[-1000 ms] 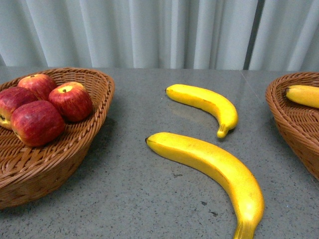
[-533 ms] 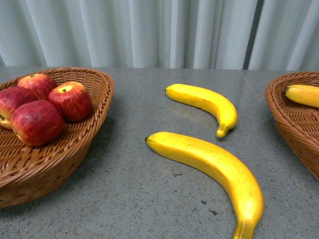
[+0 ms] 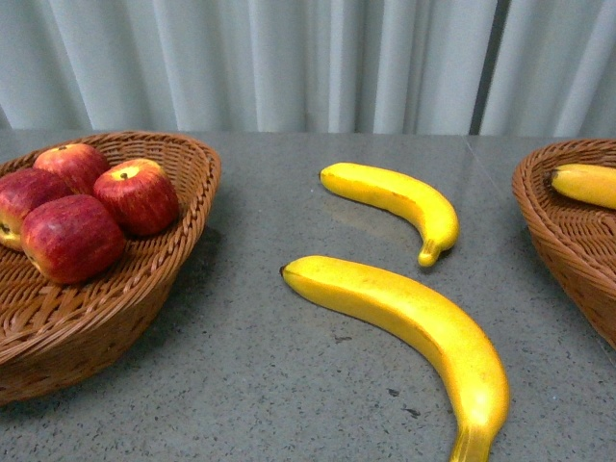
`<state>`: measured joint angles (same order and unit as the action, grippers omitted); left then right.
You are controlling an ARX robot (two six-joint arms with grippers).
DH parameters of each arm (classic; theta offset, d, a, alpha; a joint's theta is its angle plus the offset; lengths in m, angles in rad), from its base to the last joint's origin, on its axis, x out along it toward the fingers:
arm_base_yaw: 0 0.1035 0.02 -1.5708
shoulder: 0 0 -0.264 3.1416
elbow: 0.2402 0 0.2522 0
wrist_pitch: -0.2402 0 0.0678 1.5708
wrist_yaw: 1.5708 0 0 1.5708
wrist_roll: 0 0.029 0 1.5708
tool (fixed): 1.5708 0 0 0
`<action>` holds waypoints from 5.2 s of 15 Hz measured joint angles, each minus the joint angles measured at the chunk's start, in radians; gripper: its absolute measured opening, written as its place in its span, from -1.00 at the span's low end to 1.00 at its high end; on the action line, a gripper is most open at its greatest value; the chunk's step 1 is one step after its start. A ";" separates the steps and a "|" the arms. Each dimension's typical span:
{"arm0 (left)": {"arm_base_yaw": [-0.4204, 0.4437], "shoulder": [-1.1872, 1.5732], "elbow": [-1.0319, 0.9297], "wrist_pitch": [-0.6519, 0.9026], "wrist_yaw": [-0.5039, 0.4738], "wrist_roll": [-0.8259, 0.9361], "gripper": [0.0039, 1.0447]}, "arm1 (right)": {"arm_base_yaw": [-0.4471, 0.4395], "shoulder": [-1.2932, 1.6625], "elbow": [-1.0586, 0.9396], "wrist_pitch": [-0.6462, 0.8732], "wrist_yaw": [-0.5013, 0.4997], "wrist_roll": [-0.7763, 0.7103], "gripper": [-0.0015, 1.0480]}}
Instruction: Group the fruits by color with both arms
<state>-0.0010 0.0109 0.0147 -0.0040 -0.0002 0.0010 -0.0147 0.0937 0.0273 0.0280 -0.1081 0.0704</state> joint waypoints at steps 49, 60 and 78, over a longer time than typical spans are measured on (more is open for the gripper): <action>0.000 0.000 0.000 0.001 0.000 0.000 0.88 | -0.250 1.078 0.592 -0.055 -0.311 -0.632 0.53; 0.000 0.000 0.000 0.000 0.000 0.000 0.88 | 0.371 1.882 1.375 0.012 -0.129 -0.340 0.87; 0.000 0.000 0.000 0.001 0.000 0.000 0.88 | 0.382 2.118 1.576 -0.232 0.072 -0.386 0.54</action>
<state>-0.0010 0.0109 0.0147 -0.0032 -0.0002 0.0010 0.3676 2.2116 1.6035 -0.2039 -0.0357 -0.3153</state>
